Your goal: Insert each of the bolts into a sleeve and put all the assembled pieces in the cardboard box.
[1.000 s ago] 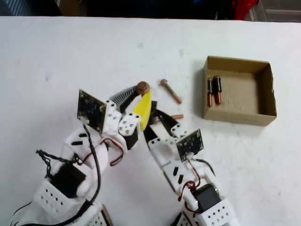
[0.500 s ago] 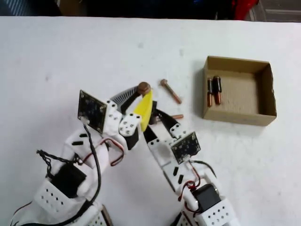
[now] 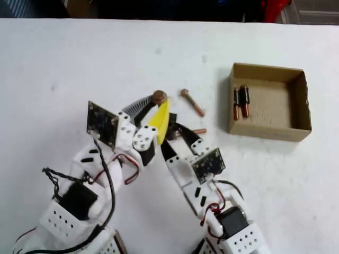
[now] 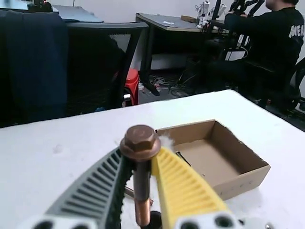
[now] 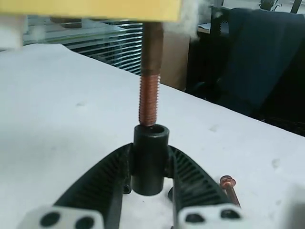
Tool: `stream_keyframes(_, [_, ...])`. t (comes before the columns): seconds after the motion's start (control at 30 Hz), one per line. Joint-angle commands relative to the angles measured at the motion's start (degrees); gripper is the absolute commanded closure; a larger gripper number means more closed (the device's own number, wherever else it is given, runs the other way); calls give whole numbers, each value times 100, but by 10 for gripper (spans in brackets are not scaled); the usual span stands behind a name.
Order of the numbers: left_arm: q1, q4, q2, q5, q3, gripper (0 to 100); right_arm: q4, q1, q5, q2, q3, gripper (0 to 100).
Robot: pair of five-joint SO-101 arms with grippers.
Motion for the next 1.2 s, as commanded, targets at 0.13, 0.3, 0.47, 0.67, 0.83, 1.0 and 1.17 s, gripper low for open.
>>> stream_keyframes(0.13, [-22,-255,-127,-18,79,980,-110,84,70,-66,35,981])
stream_keyframes(0.3, [-22,-255,-127,-18,97,980,-110,75,79,-66,35,981])
stream_keyframes(0.47, [-22,-255,-127,-9,97,980,-110,75,79,-66,35,981])
stream_keyframes(0.67, [-22,-255,-127,-9,97,980,-110,84,79,-66,35,981])
stream_keyframes(0.83, [-13,-255,-127,-9,97,980,-110,92,79,-66,35,981])
stream_keyframes(1.0, [215,-475,-127,-9,88,980,-110,84,79,-66,35,981])
stream_keyframes(1.17, [242,-686,-101,-9,123,980,-22,84,79,-66,35,981])
